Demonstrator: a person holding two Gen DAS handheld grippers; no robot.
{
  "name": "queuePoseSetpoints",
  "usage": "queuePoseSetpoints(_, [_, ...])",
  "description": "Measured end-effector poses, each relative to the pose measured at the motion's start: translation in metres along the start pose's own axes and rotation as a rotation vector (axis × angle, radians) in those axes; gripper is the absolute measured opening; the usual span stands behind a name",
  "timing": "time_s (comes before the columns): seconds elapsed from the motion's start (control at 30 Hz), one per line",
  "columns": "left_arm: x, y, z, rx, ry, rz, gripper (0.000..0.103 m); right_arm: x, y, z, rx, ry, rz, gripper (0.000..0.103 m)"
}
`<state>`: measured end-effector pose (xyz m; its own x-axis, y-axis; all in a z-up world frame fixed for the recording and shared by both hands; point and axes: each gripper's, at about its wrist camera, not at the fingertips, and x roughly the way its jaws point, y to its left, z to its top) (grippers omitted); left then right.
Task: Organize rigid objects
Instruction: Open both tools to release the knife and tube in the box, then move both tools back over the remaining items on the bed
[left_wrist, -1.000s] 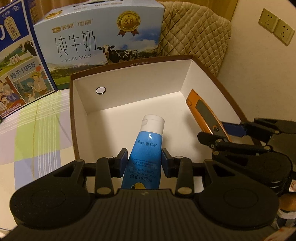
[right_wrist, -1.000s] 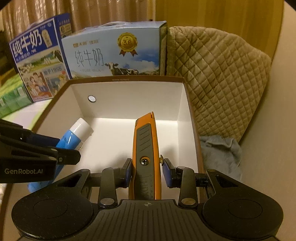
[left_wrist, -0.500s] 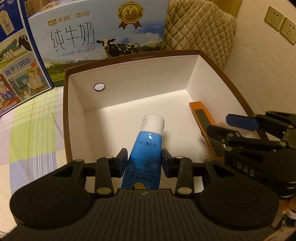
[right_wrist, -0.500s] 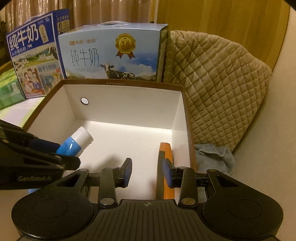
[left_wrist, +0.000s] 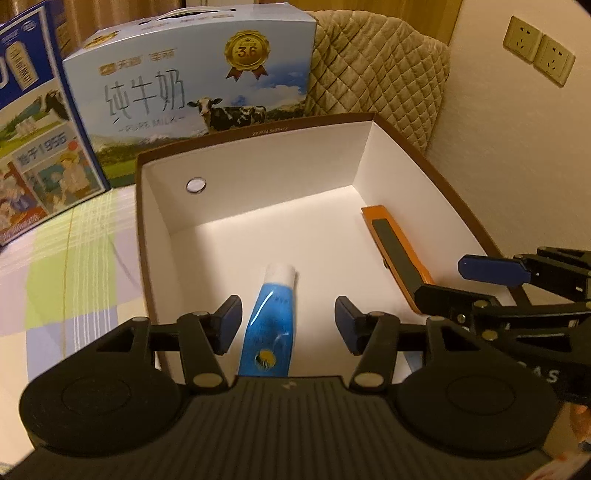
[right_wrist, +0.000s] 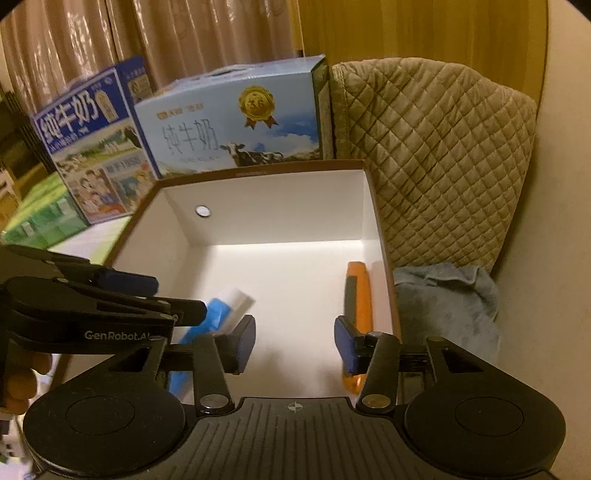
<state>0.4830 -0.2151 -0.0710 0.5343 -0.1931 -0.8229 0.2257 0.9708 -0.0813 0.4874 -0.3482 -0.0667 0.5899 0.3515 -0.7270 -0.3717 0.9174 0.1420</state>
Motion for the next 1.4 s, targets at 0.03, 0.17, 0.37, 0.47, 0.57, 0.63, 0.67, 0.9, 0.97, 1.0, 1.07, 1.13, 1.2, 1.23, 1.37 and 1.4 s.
queuePoseSetpoints(0.03, [-0.004, 0.001, -0.002, -0.005, 0.001, -0.005, 0.051, -0.004, 0.001, -0.002, 0.005, -0.001, 0.008, 0.049])
queuePoseSetpoints(0.17, [-0.025, 0.003, -0.011, -0.014, -0.006, -0.012, 0.051, -0.020, 0.006, -0.009, 0.019, 0.000, 0.024, 0.057])
queuePoseSetpoints(0.37, [-0.065, 0.008, -0.030, -0.037, -0.038, -0.023, 0.052, -0.045, 0.013, -0.022, 0.042, -0.020, 0.034, 0.063])
queuePoseSetpoints(0.47, [-0.085, 0.013, -0.043, -0.057, -0.051, -0.021, 0.052, -0.059, 0.018, -0.028, 0.057, -0.035, 0.040, 0.064])
queuePoseSetpoints(0.57, [-0.105, 0.019, -0.059, -0.077, -0.063, -0.019, 0.052, -0.073, 0.025, -0.036, 0.071, -0.046, 0.056, 0.065])
queuePoseSetpoints(0.63, [-0.118, 0.023, -0.070, -0.089, -0.072, -0.015, 0.052, -0.081, 0.032, -0.042, 0.071, -0.048, 0.068, 0.065])
queuePoseSetpoints(0.67, [-0.124, 0.025, -0.075, -0.094, -0.076, -0.014, 0.052, -0.084, 0.035, -0.045, 0.069, -0.048, 0.072, 0.065])
queuePoseSetpoints(0.9, [-0.164, 0.033, -0.111, -0.120, -0.102, -0.019, 0.054, -0.108, 0.062, -0.067, 0.044, -0.044, 0.096, 0.065])
queuePoseSetpoints(0.97, [-0.173, 0.034, -0.121, -0.122, -0.103, -0.019, 0.054, -0.115, 0.068, -0.073, 0.040, -0.047, 0.096, 0.065])
queuePoseSetpoints(1.0, [-0.177, 0.035, -0.126, -0.124, -0.102, -0.019, 0.054, -0.118, 0.071, -0.076, 0.039, -0.050, 0.095, 0.065])
queuePoseSetpoints(1.07, [-0.184, 0.037, -0.137, -0.130, -0.101, -0.019, 0.054, -0.125, 0.077, -0.082, 0.042, -0.055, 0.097, 0.065])
queuePoseSetpoints(1.13, [-0.191, 0.040, -0.148, -0.138, -0.098, -0.019, 0.054, -0.131, 0.082, -0.088, 0.048, -0.056, 0.104, 0.065])
queuePoseSetpoints(1.2, [-0.198, 0.043, -0.159, -0.145, -0.095, -0.020, 0.054, -0.135, 0.089, -0.095, 0.052, -0.051, 0.108, 0.065])
queuePoseSetpoints(1.23, [-0.201, 0.045, -0.164, -0.147, -0.093, -0.022, 0.054, -0.137, 0.092, -0.098, 0.051, -0.048, 0.109, 0.065])
queuePoseSetpoints(1.37, [-0.214, 0.054, -0.186, -0.159, -0.088, -0.014, 0.054, -0.143, 0.107, -0.111, 0.039, -0.030, 0.129, 0.065])
queuePoseSetpoints(1.4, [-0.218, 0.057, -0.192, -0.165, -0.088, -0.012, 0.054, -0.144, 0.113, -0.114, 0.034, -0.022, 0.136, 0.065])
